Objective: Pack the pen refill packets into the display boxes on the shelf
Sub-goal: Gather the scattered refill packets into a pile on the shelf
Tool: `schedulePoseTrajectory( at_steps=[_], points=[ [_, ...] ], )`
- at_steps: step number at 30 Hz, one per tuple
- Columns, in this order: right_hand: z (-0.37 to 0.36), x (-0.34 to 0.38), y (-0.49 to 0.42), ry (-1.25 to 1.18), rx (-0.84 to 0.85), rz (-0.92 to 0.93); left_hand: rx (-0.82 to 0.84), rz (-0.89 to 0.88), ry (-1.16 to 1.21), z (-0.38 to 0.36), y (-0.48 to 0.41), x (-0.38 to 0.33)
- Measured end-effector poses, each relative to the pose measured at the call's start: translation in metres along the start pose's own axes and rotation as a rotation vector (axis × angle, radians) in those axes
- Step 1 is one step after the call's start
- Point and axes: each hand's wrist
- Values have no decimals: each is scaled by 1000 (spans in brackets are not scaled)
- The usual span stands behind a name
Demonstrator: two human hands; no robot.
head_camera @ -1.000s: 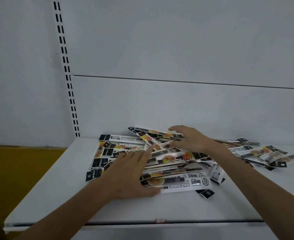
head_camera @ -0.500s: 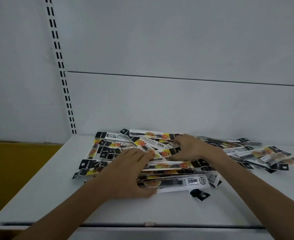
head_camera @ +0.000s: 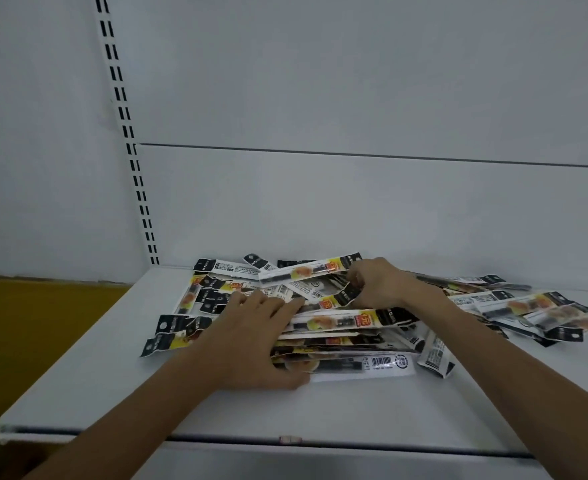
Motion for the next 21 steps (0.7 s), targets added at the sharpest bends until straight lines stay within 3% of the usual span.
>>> schedulePoseTrajectory(
  at_steps=[3, 6, 8, 12, 18, 21],
  points=[
    [3, -6, 1, -146, -83, 20, -125, -3, -101, -6, 5, -2],
    [15, -9, 5, -454, -185, 101, -200, -51, -11, -12, 9, -3],
    [23, -3, 5, -536, -272, 192, -209, -72, 39, -12, 11, -3],
    [24, 18, 1, -538, -339, 306, -212, -101, 18, -5, 12, -6],
    [18, 21, -15, -324, -391, 139, -239, -72, 23, -6, 15, -5],
    [24, 15, -16, -243, -571, 93, -189, 43, 6, -4, 16, -4]
  ],
)
Point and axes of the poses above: each hand's wrist, its own y-axis away from the middle knuckle, its own z-axis out of the back of the hand, x = y × z, and after that the axes turned 4 degrees about y, right-handed
